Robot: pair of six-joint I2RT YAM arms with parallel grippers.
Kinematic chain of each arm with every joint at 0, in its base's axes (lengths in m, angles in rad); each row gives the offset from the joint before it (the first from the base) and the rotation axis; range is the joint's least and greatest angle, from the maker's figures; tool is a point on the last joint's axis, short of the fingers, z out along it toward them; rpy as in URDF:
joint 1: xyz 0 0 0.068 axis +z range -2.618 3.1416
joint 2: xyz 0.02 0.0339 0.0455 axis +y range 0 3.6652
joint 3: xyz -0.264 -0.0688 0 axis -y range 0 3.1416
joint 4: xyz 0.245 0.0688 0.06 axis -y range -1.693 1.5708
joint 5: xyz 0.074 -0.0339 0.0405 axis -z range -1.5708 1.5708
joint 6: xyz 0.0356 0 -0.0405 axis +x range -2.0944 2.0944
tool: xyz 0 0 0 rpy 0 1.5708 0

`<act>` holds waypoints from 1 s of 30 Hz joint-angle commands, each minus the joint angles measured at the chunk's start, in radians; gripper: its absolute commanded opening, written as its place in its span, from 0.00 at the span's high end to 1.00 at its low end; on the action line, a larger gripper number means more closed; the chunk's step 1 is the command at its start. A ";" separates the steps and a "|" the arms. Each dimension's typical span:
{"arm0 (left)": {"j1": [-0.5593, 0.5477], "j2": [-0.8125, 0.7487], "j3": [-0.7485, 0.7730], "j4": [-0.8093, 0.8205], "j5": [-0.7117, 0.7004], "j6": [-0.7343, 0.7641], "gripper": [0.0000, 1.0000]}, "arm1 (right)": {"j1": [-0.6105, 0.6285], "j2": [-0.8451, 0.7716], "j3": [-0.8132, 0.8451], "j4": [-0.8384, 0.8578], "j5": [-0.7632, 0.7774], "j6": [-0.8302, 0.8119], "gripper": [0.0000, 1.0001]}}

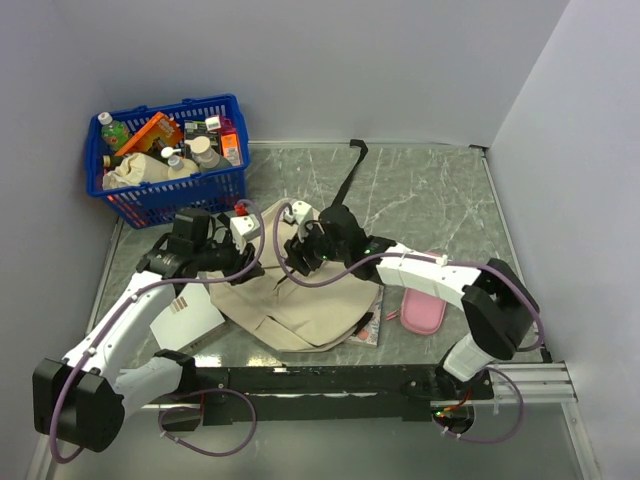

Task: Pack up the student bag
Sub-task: Zip the student bag at the center of the board.

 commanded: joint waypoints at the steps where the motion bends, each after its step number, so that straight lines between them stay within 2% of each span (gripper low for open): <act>1: 0.004 -0.017 0.010 0.010 0.079 0.004 0.68 | 0.002 0.041 0.066 -0.050 0.112 -0.024 0.46; 4: -0.005 -0.004 0.009 0.010 0.095 0.006 0.67 | -0.030 -0.057 -0.056 0.051 0.164 0.034 0.48; 10: -0.090 0.083 0.007 0.072 0.066 0.007 0.66 | -0.067 -0.068 -0.099 0.032 0.318 0.164 0.49; 13: -0.133 0.147 0.038 0.078 0.038 0.007 0.66 | -0.068 -0.077 -0.130 0.110 0.296 0.180 0.48; 19: -0.201 0.244 0.045 0.180 -0.069 -0.051 0.68 | -0.088 0.002 -0.041 0.035 0.236 0.172 0.50; 30: -0.325 0.407 0.128 0.259 -0.148 -0.046 0.74 | -0.179 -0.015 -0.115 0.069 0.166 0.257 0.55</act>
